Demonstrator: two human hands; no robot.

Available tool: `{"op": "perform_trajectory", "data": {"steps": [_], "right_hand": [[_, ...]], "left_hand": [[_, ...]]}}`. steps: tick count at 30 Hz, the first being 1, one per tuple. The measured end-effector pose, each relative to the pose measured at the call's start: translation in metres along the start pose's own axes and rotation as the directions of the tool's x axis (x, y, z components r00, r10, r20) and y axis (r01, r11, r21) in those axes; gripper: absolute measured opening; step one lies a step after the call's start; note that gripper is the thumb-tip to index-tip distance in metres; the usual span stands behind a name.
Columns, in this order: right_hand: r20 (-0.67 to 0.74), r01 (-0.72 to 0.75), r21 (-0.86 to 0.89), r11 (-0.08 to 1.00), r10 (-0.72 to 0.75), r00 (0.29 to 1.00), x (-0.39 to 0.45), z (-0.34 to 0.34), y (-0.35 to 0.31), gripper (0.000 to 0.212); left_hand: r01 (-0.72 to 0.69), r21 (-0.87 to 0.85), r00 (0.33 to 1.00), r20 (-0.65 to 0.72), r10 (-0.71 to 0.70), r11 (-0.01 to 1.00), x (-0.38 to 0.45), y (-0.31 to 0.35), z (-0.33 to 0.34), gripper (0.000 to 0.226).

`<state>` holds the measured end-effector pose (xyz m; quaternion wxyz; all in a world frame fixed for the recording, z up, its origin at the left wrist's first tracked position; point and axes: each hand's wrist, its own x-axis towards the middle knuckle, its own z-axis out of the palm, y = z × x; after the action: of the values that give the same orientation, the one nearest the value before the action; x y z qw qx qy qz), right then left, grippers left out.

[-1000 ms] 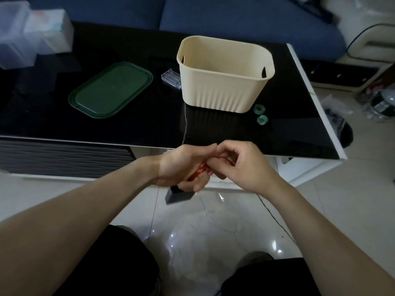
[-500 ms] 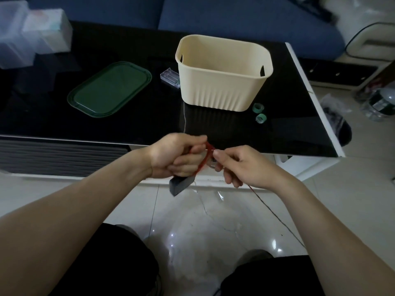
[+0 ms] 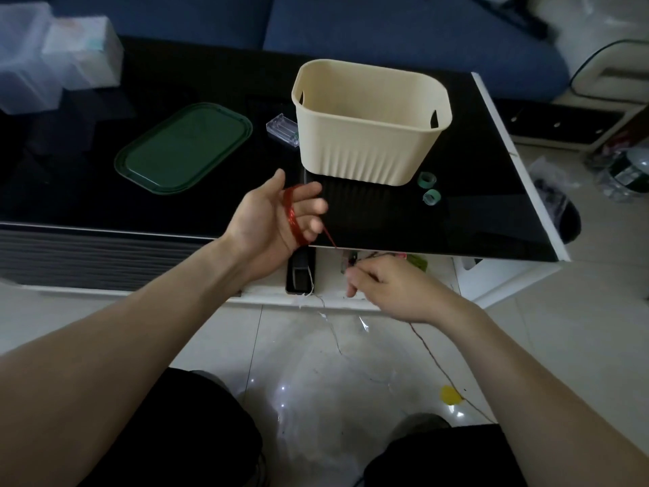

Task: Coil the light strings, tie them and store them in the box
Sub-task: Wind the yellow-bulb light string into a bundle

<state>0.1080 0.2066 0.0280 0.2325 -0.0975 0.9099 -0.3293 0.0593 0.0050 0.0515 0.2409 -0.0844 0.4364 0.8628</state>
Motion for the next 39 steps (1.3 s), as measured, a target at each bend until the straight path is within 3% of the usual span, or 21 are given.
{"op": "perform_trajectory", "data": {"steps": [6,8,11,13,16,19,21,23,28,33,36,39], "right_hand": [[0.116,0.108,-0.008,0.994,-0.106,0.988,-0.003,0.021,-0.016,0.033],[0.136,0.125,0.006,0.992,-0.125,0.983,-0.006,0.022,-0.02,0.03],[0.124,0.151,0.038,0.988,-0.155,0.98,-0.009,0.02,-0.024,0.029],[0.097,0.159,0.042,0.986,-0.162,0.982,-0.009,0.018,-0.024,0.028],[0.052,0.172,0.063,0.983,-0.176,0.983,-0.008,0.014,-0.019,0.03],[-0.061,0.222,0.113,0.968,-0.216,0.974,-0.01,0.013,-0.021,0.024],[-0.204,0.252,0.127,0.959,-0.224,0.953,-0.009,0.014,-0.02,0.013],[-0.29,0.252,0.156,0.955,-0.2,0.936,-0.007,0.01,-0.016,0.016],[-0.227,0.24,0.19,0.952,-0.195,0.954,-0.003,-0.003,-0.006,0.024],[-0.245,0.258,0.067,0.964,-0.234,0.941,0.001,-0.009,0.007,0.009],[-0.224,0.224,0.025,0.974,-0.213,0.951,0.005,-0.013,0.013,0.006],[-0.115,0.144,-0.005,0.99,-0.143,0.983,0.005,-0.019,0.019,0.016]], "left_hand": [[0.084,0.113,0.994,0.058,-0.091,0.99,-0.007,-0.004,0.009,0.059],[0.136,0.246,0.987,0.053,-0.154,0.96,-0.009,-0.009,0.012,0.062],[0.229,0.518,0.959,0.025,-0.282,0.824,-0.012,-0.02,0.013,0.051],[0.255,0.626,0.918,0.084,-0.389,0.737,-0.015,-0.025,0.012,0.056],[0.242,0.715,0.846,0.175,-0.503,0.655,-0.015,-0.028,0.01,0.069],[0.208,0.775,0.845,0.164,-0.508,0.597,-0.016,-0.028,0.013,0.069],[0.157,0.799,0.844,0.196,-0.499,0.58,-0.013,-0.028,0.011,0.073],[0.156,0.797,0.827,0.217,-0.518,0.584,-0.011,-0.028,0.007,0.071],[0.204,0.79,0.821,0.184,-0.541,0.578,-0.014,-0.022,0.009,0.067],[0.207,0.853,0.823,0.112,-0.557,0.478,-0.011,-0.025,0.0,0.054],[0.193,0.828,0.847,0.131,-0.515,0.527,-0.01,-0.023,-0.002,0.046],[0.211,0.719,0.873,0.166,-0.458,0.662,-0.007,-0.018,-0.001,0.042]]}}
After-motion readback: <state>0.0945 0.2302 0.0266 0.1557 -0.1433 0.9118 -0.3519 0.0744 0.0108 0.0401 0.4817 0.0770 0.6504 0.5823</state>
